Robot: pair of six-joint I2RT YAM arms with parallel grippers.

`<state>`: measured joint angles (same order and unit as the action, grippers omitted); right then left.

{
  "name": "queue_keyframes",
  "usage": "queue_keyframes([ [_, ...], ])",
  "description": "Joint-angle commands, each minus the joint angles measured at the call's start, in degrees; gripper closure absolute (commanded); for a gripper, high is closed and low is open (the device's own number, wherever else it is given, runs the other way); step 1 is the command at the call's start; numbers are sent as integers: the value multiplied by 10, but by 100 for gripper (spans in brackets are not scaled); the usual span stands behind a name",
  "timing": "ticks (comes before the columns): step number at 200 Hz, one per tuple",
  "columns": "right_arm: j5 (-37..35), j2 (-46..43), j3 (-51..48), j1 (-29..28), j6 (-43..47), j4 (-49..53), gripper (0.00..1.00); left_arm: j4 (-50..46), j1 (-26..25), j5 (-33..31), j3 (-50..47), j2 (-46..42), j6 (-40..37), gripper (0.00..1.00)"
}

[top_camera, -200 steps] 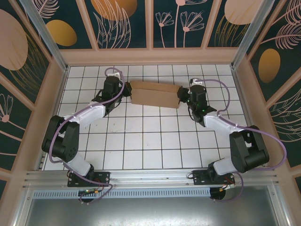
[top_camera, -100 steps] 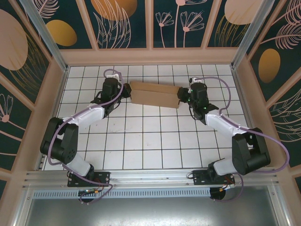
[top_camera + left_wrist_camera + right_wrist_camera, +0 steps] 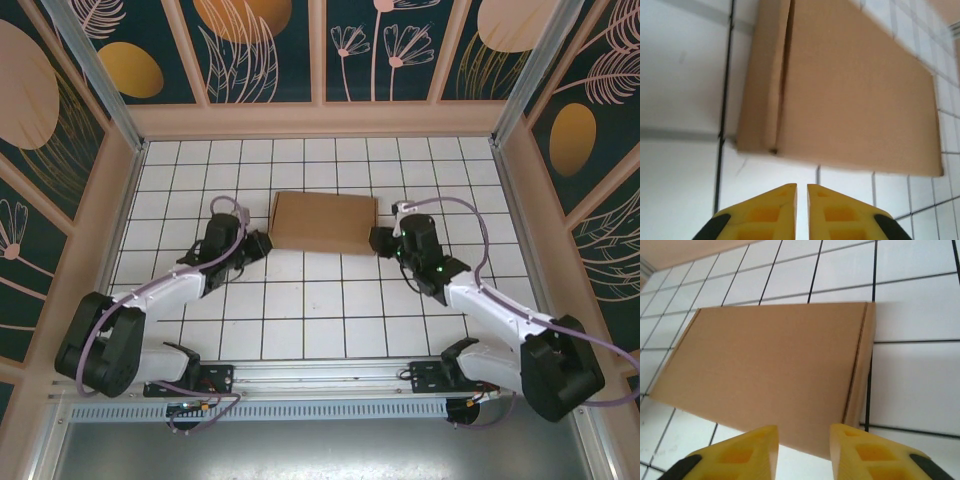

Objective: Fold the paper box

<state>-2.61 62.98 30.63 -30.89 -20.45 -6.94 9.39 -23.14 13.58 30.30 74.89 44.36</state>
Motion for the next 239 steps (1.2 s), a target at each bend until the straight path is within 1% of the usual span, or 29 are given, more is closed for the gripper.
queue_keyframes([
  [1, -47, -46, -30, -1, -14, -8, 63, -5, -4, 33, -26, -45, 28, 80],
  [12, -43, -50, -31, 1, -9, -7, 61, -15, -4, 33, -21, -60, 12, 73],
  [24, -16, -31, -15, 17, -6, 1, 58, -38, -4, 16, 5, -64, -17, 67],
  [37, 10, 8, 20, 33, -13, 26, 55, -72, -2, -6, 55, -50, -53, 60],
  [42, 15, 24, 32, 40, -12, 30, 54, -85, -1, -17, 76, -41, -68, 56],
  [46, 35, 37, 41, 46, -14, 34, 53, -94, 1, -25, 93, -32, -79, 53],
  [51, 44, 52, 52, 52, -18, 39, 52, -102, 5, -32, 111, -18, -95, 50],
  [72, 105, 118, 92, 86, -38, 49, 49, -100, 34, -33, 161, 43, -131, 47],
  [95, 95, 156, 108, 91, -58, 33, 47, -112, 55, -36, 220, 134, -159, 45],
  [107, 94, 174, 111, 94, -67, 20, 46, -127, 58, -62, 249, 175, -159, 46],
  [114, 101, 188, 116, 97, -71, 17, 46, -131, 59, -66, 266, 196, -165, 47],
  [131, 116, 229, 132, 102, -76, 20, 46, -126, 58, -50, 282, 229, -160, 49],
  [142, 123, 249, 139, 105, -75, 17, 46, -111, 59, -37, 275, 229, -152, 50],
  [145, 125, 254, 141, 104, -75, 16, 46, -106, 59, -34, 273, 244, -149, 50],
  [158, 136, 276, 147, 108, -73, 8, 46, -86, 59, -16, 264, 253, -137, 53],
  [174, 152, 306, 158, 112, -72, 2, 51, -64, 58, 15, 258, 265, -115, 58],
  [196, 170, 343, 180, 117, -63, -1, 64, -22, 59, 53, 230, 282, -76, 66],
  [206, 171, 358, 193, 121, -56, 3, 69, -3, 59, 67, 223, 292, -60, 69],
  [223, 177, 379, 213, 136, -48, 4, 70, 16, 59, 75, 225, 308, -46, 72],
  [239, 192, 405, 241, 153, -43, 9, 70, 17, 58, 65, 246, 321, -45, 72],
])
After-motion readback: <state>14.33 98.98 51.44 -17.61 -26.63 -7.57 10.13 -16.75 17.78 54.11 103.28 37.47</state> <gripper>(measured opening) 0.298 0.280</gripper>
